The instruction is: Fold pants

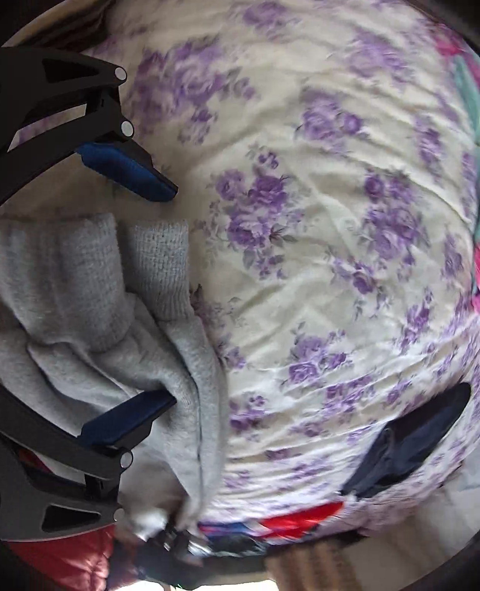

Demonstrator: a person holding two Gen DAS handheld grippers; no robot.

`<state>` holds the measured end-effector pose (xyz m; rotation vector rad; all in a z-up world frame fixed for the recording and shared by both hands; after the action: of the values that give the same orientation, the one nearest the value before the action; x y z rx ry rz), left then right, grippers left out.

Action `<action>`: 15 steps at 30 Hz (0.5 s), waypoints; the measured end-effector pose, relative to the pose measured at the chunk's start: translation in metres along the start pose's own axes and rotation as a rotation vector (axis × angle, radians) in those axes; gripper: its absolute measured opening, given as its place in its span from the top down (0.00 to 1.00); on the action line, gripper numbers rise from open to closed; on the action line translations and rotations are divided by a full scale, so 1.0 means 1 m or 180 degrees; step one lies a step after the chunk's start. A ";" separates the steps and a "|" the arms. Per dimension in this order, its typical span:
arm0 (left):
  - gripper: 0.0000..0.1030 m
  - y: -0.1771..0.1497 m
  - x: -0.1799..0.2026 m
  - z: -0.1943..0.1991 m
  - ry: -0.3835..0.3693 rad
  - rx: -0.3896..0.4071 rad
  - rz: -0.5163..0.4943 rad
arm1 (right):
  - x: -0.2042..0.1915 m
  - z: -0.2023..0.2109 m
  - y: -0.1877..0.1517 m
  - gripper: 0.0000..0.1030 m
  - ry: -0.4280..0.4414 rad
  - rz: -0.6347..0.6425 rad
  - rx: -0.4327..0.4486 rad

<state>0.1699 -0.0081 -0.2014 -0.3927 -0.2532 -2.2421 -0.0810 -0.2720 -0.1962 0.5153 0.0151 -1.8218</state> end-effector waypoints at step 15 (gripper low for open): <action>0.57 -0.001 0.008 0.049 0.0108 0.0568 0.0392 | -0.008 0.007 0.041 0.86 -0.0246 0.0519 0.0008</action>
<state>0.1739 0.0015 -0.1530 -0.2672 -0.3974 -2.0839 -0.0435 -0.2793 -0.1771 0.4348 -0.0796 -1.6810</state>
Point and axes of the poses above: each gripper's, at about its wrist camera, not at the fingertips, and z roughly against the way its jaws point, x to its right, y to its top, the point moved 9 cm from there along -z, roughly the way its jaws point, and after that the axes turned 6 degrees about -x, right-handed, at the moved point
